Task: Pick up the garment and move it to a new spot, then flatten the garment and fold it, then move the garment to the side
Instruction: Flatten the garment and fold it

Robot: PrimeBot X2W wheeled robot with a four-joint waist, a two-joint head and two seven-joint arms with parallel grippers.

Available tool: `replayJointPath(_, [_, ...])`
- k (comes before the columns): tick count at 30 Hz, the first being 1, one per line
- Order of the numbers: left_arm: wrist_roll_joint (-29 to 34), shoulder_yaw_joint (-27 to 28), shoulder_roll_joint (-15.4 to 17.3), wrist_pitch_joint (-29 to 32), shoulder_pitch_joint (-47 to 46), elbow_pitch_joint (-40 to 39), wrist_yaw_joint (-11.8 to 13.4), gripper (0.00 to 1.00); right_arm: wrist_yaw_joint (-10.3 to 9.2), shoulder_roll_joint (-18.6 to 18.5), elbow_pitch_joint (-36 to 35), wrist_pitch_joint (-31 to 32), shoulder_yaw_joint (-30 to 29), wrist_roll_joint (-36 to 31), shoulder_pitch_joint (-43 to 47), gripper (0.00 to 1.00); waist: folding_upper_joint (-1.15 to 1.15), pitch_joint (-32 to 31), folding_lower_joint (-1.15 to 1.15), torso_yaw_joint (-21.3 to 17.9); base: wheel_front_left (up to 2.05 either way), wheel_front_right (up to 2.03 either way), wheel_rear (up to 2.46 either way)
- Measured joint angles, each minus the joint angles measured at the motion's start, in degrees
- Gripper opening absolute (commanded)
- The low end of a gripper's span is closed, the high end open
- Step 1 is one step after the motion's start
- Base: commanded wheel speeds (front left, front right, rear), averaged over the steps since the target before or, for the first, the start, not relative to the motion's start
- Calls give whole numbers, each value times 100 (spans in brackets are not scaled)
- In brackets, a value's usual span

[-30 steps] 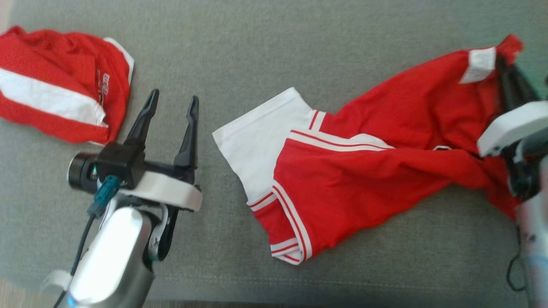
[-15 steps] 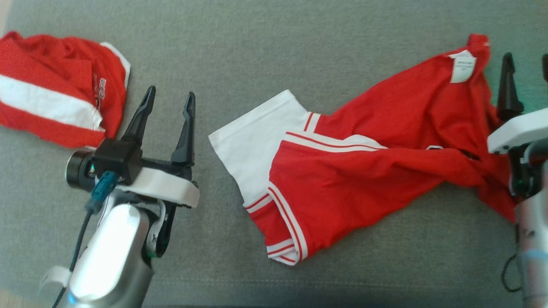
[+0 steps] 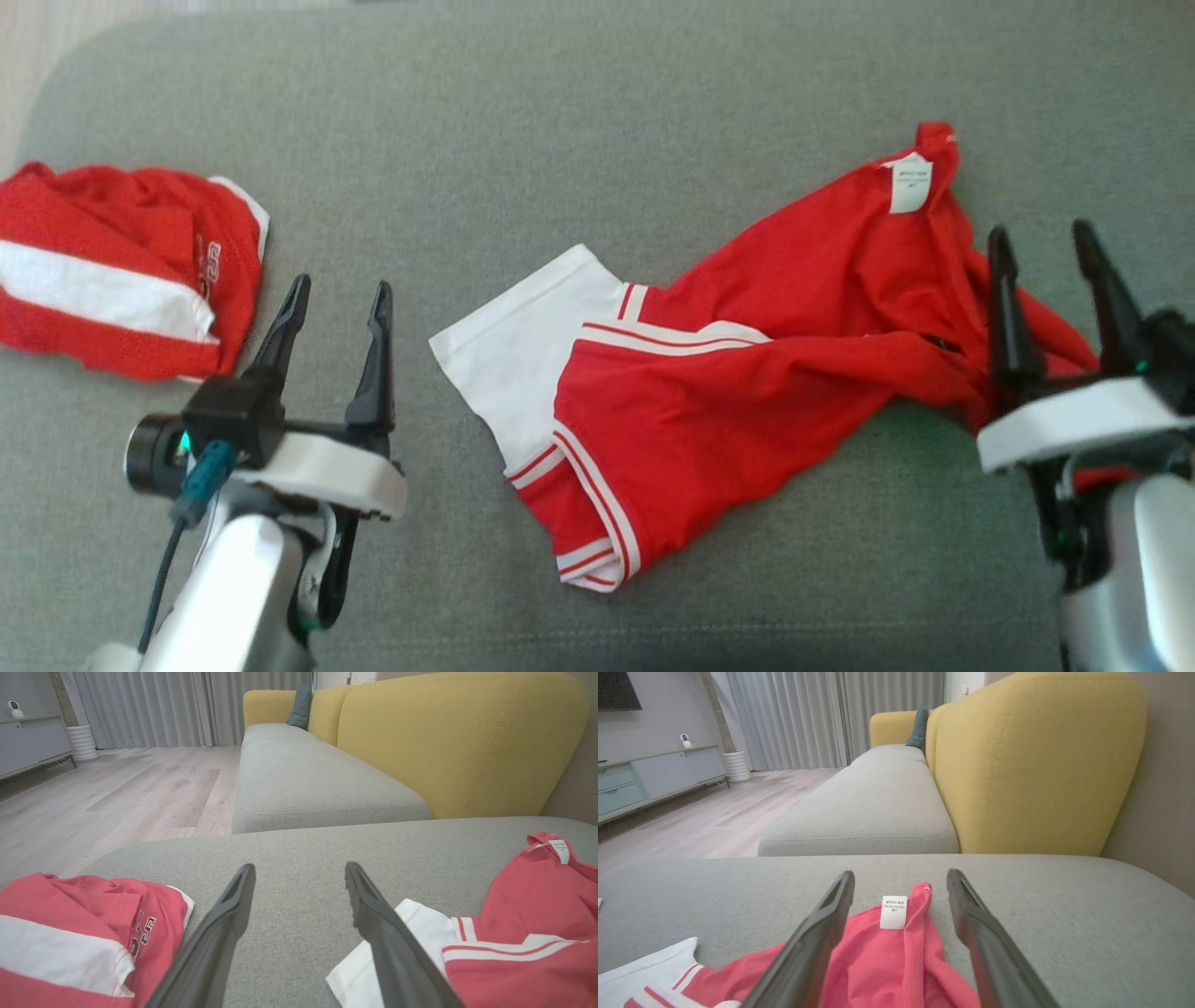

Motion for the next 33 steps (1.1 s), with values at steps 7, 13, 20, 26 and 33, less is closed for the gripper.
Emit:
replayJointPath(7, [-2, 16, 86, 8, 224, 5, 32, 100, 0, 156, -795, 422, 315, 0, 667, 100, 0, -240, 0, -81, 0, 0, 0])
replayJointPath(13, [-21, 12, 112, 16, 240, -9, 63, 100, 0, 165, -1014, 571, 332, 0, 776, 100, 0, -273, 0, -88, 0, 0, 0])
replayJointPath(20, [-29, -5, 124, 18, 299, -10, 99, 100, 0, 178, -1085, 635, 333, 0, 827, 100, 0, -264, 0, -84, 0, 0, 0])
replayJointPath(26, [-29, -49, 133, 49, 295, -12, 99, 100, 0, 185, -1139, 673, 326, 0, 871, 100, 0, -201, 0, -83, 0, 0, 0])
replayJointPath(33, [-180, -322, 80, 554, -113, 392, -127, 100, 0, 183, -1181, 711, 354, 0, 853, 100, 0, 26, 0, -115, 0, 0, 0])
